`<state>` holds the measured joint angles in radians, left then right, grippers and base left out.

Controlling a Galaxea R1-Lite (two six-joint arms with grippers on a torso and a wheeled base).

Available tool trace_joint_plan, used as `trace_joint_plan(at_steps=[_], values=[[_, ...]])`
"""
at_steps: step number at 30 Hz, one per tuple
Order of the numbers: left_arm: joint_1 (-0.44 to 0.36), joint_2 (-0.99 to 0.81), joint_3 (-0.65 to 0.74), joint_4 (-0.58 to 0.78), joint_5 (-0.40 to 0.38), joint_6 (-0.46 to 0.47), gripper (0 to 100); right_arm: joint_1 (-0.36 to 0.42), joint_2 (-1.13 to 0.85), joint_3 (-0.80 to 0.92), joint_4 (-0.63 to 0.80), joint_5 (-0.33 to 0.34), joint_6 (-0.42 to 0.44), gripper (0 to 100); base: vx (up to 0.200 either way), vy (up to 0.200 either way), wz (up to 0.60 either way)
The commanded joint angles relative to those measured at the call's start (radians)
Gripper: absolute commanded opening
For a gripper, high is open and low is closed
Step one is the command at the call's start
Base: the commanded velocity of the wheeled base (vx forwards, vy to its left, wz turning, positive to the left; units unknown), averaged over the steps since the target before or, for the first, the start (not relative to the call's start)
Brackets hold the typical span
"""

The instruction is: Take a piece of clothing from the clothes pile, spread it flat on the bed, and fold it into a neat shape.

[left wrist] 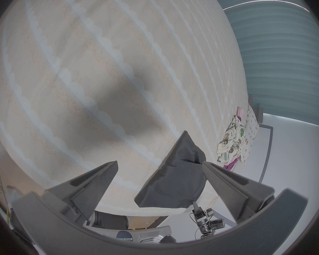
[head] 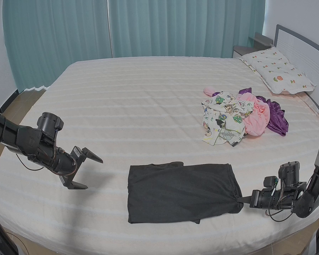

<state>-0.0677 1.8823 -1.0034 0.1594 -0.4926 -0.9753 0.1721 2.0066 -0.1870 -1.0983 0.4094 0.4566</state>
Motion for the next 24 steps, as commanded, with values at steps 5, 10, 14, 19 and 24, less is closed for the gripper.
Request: trace_joint_plan(at_steps=[5, 10, 14, 19, 24], values=[[-0.008, 0.0, 0.0, 0.0, 0.0, 0.0, 100, -0.016, 0.008, 0.021, -0.002, 0.0, -0.024, 100, 0.0, 0.0, 0.0], [-0.026, -0.006, 0.008, 0.002, 0.002, -0.002, 100, -0.019, -0.015, 0.015, -0.009, 0.003, -0.007, 100, 0.0, 0.0, 0.0], [-0.073, -0.017, 0.042, -0.001, 0.003, -0.003, 100, -0.02, -0.058, 0.027, -0.031, 0.02, 0.079, 100, 0.0, 0.0, 0.0], [-0.115, -0.017, 0.046, 0.0, 0.014, -0.009, 100, -0.028, -0.065, 0.057, -0.08, 0.025, 0.139, 100, 0.0, 0.0, 0.0], [-0.138, -0.012, 0.048, 0.002, 0.012, -0.011, 100, -0.034, -0.043, 0.093, -0.158, 0.025, 0.189, 100, 0.0, -0.2, 0.0]])
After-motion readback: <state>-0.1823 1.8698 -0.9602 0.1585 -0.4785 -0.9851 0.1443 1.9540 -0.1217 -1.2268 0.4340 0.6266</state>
